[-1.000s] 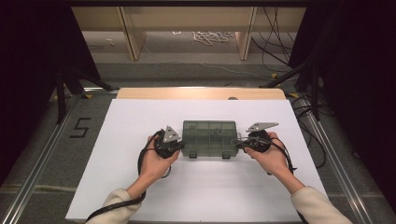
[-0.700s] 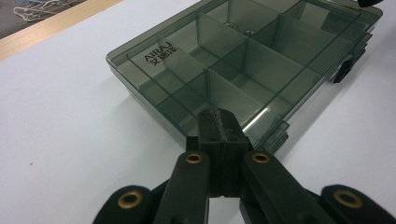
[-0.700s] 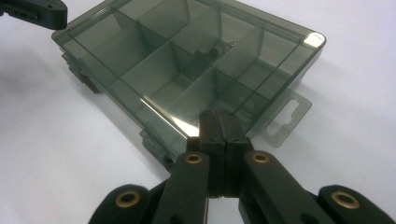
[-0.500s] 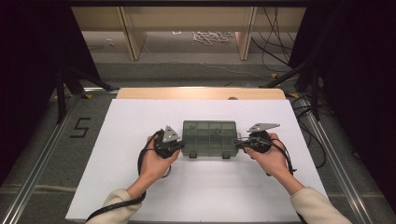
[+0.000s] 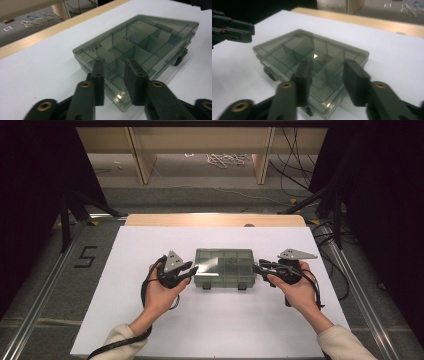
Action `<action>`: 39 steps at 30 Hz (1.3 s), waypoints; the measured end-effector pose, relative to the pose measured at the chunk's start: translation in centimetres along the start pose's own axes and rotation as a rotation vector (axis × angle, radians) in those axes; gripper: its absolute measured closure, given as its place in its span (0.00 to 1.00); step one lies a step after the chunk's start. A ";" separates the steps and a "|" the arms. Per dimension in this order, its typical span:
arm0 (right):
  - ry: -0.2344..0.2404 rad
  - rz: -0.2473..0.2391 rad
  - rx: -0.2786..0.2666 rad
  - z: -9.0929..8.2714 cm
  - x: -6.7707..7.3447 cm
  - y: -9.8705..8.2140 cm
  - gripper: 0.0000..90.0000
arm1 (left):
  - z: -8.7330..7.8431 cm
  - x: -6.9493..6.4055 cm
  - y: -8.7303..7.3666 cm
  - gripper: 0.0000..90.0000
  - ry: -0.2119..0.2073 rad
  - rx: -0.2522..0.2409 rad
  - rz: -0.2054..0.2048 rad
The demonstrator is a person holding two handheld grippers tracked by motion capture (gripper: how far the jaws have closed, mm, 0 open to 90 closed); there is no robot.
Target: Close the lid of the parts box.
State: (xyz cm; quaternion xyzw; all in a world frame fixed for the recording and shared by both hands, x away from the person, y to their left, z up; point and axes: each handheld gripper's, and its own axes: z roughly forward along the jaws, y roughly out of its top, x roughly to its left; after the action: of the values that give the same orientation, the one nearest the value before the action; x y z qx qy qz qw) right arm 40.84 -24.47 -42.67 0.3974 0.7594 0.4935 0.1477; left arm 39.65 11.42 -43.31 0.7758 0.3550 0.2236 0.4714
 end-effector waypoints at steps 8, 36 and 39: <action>0.024 -0.060 -0.088 -1.6 0.1 -0.9 0.39 | -2.9 0.1 -0.3 0.41 0.030 -0.065 0.007; 0.015 -0.137 -0.085 -6.4 1.4 -4.5 0.30 | -9.2 0.3 -5.1 0.31 0.068 -0.087 -0.006; 0.014 -0.146 -0.094 -6.2 1.5 -4.7 0.30 | -9.1 0.2 -5.0 0.31 0.073 -0.080 0.014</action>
State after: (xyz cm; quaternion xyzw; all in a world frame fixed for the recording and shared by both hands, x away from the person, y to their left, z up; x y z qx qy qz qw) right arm 33.93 -28.20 -43.54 0.3299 0.7633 0.5195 0.1965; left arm 31.85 18.29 -43.62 0.7502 0.3574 0.2691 0.4870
